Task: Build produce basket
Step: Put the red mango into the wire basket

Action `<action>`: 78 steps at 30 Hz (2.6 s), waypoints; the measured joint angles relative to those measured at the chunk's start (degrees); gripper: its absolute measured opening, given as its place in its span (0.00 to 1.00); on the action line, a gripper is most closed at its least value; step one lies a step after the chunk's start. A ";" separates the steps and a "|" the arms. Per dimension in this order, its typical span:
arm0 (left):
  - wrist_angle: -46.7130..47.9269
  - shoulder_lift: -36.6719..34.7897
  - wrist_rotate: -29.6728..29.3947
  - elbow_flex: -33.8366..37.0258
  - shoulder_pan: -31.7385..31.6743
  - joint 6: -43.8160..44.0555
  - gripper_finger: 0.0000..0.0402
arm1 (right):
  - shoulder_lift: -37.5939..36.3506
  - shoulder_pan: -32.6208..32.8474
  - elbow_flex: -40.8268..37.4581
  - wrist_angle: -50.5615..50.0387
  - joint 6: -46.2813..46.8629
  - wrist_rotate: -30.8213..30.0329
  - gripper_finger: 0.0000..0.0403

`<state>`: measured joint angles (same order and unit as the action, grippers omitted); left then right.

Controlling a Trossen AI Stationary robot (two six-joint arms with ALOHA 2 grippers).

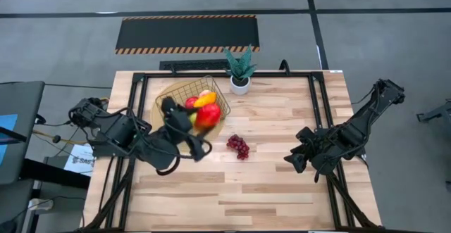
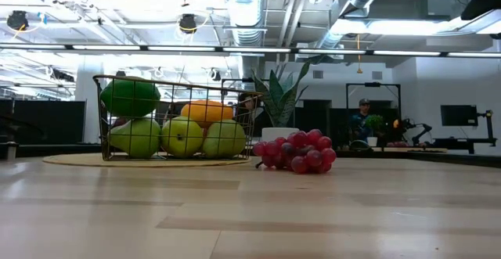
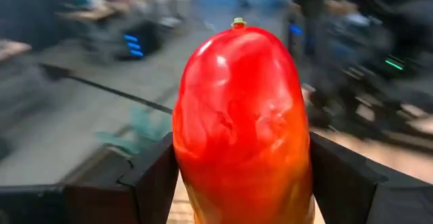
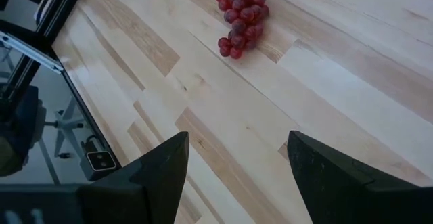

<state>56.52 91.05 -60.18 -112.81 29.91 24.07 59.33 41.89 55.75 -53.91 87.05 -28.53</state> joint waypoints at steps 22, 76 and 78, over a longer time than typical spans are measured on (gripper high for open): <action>32.47 -0.12 2.58 0.80 -13.56 29.04 0.65 | 0.00 0.00 0.00 0.00 3.54 0.02 0.68; 5.76 -2.78 42.99 40.76 -56.28 -31.44 0.72 | 0.02 0.00 0.00 0.02 3.99 0.00 0.68; 5.86 -2.78 42.99 40.76 -56.28 -31.44 0.72 | 0.02 0.00 0.00 0.02 3.99 0.00 0.68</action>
<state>62.38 88.27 -17.20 -72.05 -26.37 -7.38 59.35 41.89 55.75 -53.89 91.05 -28.53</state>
